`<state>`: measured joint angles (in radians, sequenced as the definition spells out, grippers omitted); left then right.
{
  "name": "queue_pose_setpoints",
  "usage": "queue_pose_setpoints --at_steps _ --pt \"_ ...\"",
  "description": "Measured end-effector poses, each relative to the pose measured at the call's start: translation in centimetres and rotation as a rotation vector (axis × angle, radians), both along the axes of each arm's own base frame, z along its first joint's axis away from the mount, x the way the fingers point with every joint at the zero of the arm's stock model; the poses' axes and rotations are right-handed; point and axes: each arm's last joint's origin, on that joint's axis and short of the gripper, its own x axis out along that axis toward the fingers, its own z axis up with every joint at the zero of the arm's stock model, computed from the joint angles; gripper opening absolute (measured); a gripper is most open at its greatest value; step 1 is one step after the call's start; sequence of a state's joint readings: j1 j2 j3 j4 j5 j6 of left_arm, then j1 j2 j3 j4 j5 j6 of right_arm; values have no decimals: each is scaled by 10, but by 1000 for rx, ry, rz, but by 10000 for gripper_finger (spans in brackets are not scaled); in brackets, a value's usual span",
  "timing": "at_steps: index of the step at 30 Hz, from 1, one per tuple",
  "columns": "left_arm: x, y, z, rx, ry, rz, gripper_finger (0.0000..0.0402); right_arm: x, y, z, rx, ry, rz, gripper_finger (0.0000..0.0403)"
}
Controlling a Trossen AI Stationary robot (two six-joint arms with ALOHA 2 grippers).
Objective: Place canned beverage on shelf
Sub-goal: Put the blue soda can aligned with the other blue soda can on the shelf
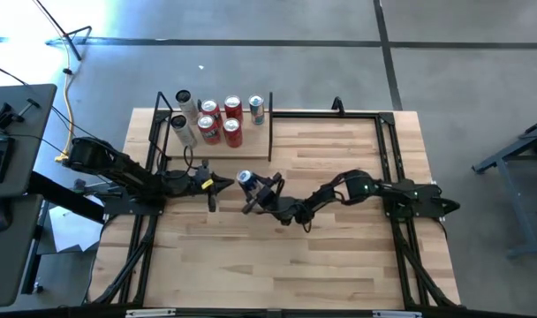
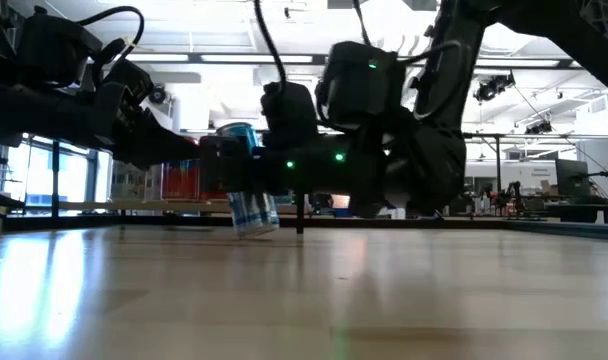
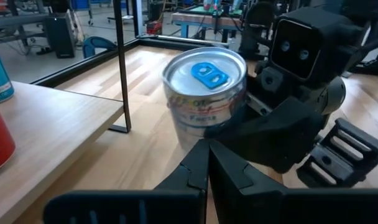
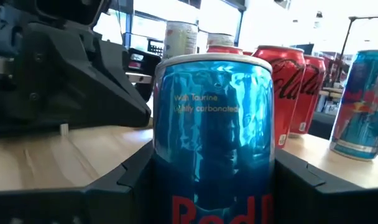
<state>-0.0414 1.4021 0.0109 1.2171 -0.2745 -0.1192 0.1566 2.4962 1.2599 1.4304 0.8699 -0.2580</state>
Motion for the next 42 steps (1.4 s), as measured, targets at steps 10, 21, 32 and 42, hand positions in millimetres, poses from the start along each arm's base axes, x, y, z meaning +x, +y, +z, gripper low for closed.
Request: queue_pose_setpoints --at_steps 10,21,32,42 --pt "0 0 0 0 4 -3 0 7 10 1 -47 86 -43 320" --pt "4 -2 2 -1 -1 -9 0 6 14 3 -53 73 -31 317" --pt "18 -2 10 24 -11 -14 0 7 14 4 -58 73 -18 318" --pt "17 -2 9 32 -3 -13 0 5 22 15 -83 89 -66 318"
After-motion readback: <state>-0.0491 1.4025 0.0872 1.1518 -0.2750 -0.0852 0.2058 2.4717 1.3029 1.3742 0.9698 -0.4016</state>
